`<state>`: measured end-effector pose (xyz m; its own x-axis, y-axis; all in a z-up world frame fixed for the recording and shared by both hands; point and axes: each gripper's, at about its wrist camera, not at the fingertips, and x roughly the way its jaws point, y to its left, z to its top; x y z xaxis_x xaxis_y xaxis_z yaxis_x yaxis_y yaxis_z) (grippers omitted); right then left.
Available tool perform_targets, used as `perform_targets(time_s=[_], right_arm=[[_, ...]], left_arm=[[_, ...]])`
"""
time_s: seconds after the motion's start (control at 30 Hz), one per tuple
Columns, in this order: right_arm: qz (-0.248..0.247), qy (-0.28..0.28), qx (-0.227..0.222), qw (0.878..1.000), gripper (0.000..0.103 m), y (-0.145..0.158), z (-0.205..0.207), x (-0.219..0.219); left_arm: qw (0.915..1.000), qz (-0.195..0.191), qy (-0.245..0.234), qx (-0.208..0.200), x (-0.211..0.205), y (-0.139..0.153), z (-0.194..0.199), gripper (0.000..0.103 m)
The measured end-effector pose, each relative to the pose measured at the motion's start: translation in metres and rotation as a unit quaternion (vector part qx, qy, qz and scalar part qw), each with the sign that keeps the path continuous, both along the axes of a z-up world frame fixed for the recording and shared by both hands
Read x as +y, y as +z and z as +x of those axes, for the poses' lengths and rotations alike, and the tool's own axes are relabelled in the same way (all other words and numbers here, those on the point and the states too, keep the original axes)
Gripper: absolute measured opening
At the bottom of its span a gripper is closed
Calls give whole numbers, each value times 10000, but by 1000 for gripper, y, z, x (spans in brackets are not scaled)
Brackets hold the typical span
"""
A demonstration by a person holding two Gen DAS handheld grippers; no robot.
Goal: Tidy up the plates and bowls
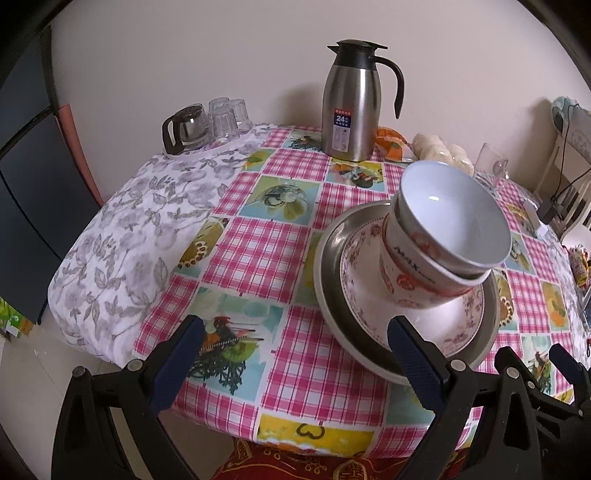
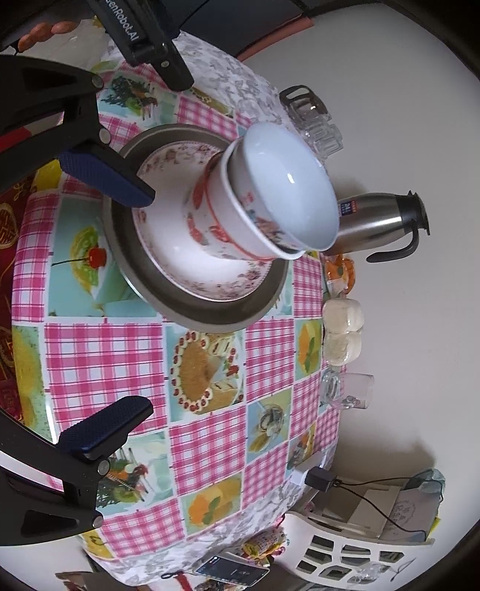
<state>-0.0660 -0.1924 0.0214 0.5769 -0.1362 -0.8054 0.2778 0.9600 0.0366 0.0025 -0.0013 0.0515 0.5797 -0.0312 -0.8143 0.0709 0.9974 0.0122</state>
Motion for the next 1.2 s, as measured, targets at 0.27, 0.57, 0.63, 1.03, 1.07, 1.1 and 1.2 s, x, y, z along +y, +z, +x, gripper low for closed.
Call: perform_targets(time_s=[0.27,0.57,0.63,1.03,1.07,1.1,1.2], right_arm=[[-53,5,92,9999,103,-6,-7,3],[-70,-24,245,9997,103,-16,-14,3],[-78,-58,268,9996,103,-17,-16,3],[-106,-98,334,9993,103,-18,-24,2],[-109,-99,336,9993,103,-18,-24,2],[-111,-100,338,9993,103,-18,-24,2],[-115,-104,341,9993,103,-18,-24,2]], left_arm=[[9998,94,-42,141,-1,-8,-9,99],[9986,393,-150,310,-6,-20,-17,99],[9983,461,-159,326,-7,-22,-18,99],[9964,569,-86,624,-2,-35,-23,99],[9963,577,-79,624,-2,-35,-23,99],[9962,588,-83,632,-2,-36,-22,99],[9957,610,-93,687,-2,-38,-21,99]])
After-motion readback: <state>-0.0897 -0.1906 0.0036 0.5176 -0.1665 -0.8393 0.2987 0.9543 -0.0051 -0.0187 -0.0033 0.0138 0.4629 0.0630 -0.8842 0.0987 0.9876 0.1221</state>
